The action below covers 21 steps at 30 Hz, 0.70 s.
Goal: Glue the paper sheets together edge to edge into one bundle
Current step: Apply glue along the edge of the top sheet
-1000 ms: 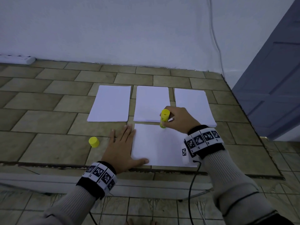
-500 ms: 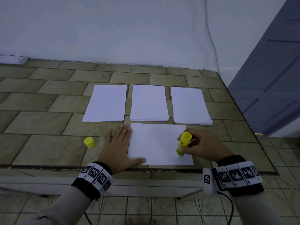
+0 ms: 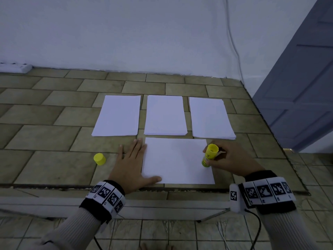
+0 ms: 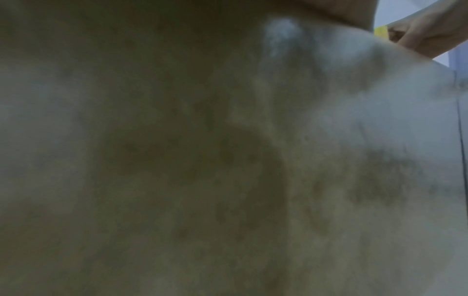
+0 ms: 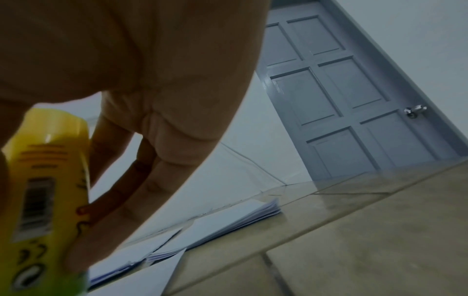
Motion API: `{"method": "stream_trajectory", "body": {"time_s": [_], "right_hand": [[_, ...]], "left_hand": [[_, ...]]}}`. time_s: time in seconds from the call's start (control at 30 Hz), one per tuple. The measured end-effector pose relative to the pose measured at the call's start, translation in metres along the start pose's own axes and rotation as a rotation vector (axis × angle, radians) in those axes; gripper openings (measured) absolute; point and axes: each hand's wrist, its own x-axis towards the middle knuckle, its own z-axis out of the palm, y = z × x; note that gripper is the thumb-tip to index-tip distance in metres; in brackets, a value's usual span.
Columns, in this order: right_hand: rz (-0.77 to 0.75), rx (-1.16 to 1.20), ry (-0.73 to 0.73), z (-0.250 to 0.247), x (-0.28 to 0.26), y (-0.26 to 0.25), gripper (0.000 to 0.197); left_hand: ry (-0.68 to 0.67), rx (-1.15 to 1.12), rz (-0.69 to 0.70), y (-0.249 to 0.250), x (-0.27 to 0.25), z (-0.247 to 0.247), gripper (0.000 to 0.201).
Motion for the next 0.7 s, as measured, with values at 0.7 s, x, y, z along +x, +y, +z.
{"method": "stream_trajectory", "body": {"time_s": [0.7], "right_hand": [[0.302, -0.409, 0.187, -0.019, 0.047, 0.01, 0.036]], "left_hand": [[-0.024, 0.009, -0.015, 0.001, 0.001, -0.001, 0.138]]}}
